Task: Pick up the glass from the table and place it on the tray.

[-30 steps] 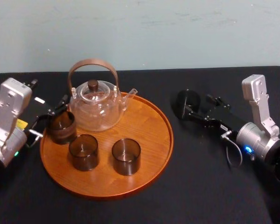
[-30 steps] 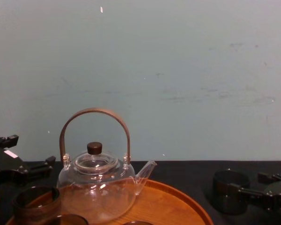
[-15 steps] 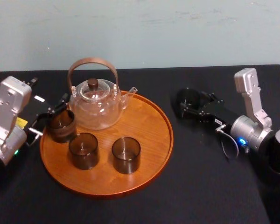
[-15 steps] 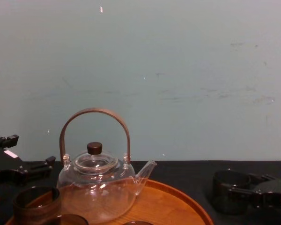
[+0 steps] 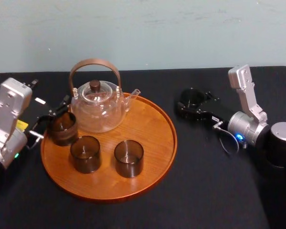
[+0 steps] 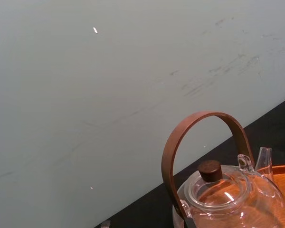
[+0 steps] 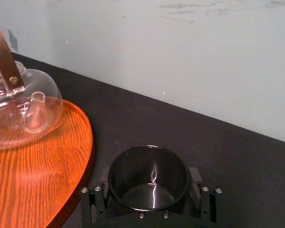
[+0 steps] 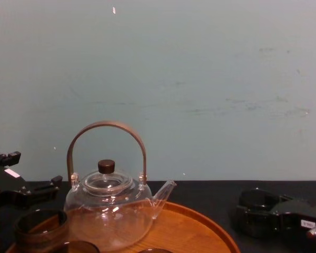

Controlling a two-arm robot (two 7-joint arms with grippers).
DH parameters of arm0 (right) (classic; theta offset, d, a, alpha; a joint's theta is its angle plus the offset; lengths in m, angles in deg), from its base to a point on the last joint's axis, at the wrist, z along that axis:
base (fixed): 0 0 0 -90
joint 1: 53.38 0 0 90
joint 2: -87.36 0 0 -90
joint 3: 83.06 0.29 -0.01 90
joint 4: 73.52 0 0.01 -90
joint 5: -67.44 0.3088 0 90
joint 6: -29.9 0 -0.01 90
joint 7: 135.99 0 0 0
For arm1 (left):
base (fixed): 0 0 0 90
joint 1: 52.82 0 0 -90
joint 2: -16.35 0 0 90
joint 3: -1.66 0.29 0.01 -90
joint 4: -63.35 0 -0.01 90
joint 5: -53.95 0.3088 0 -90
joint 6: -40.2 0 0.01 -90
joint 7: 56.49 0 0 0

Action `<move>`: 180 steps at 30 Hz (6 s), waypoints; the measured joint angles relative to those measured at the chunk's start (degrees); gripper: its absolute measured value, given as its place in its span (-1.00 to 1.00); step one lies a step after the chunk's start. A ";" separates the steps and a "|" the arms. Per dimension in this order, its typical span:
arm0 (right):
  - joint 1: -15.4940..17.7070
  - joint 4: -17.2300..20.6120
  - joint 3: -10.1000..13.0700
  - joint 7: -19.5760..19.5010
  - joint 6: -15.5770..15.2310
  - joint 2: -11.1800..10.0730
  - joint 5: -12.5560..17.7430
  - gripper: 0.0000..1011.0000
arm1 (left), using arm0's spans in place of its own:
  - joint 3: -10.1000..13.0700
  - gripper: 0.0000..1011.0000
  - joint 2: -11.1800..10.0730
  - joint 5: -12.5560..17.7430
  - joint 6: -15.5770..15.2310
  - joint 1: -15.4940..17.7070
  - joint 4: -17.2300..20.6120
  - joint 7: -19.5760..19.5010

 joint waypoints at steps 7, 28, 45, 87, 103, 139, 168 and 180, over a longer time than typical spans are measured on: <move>-0.51 -0.79 -0.05 0.11 0.27 0.24 -0.31 0.98 | 0.00 0.98 0.00 0.00 0.00 0.00 0.00 0.00; -0.29 -0.46 -0.05 0.09 0.18 0.13 -0.17 0.80 | 0.00 0.98 0.00 0.00 0.00 0.00 0.00 0.00; -0.23 -0.39 -0.05 0.09 0.14 0.10 -0.11 0.79 | 0.00 0.98 0.00 0.00 0.00 0.00 0.00 0.00; -1.36 7.83 -5.40 8.40 -2.85 0.06 0.85 0.79 | 0.00 0.98 0.00 0.00 0.00 0.00 0.00 0.00; -11.16 -12.78 -8.08 15.88 3.92 7.99 1.07 0.79 | 0.00 0.98 0.00 0.00 0.00 0.00 0.00 0.00; -8.99 -8.67 -7.03 15.76 0.21 7.21 -0.03 0.79 | 0.00 0.98 0.00 0.00 0.00 0.00 0.00 0.00; -5.70 -1.48 -9.64 12.83 -4.84 4.57 0.48 0.79 | 0.00 0.98 0.00 0.00 0.00 0.00 0.00 0.00; -5.86 -1.63 -9.75 12.75 -4.94 4.63 0.44 0.92 | 0.00 0.98 0.00 0.00 0.00 0.00 0.00 0.00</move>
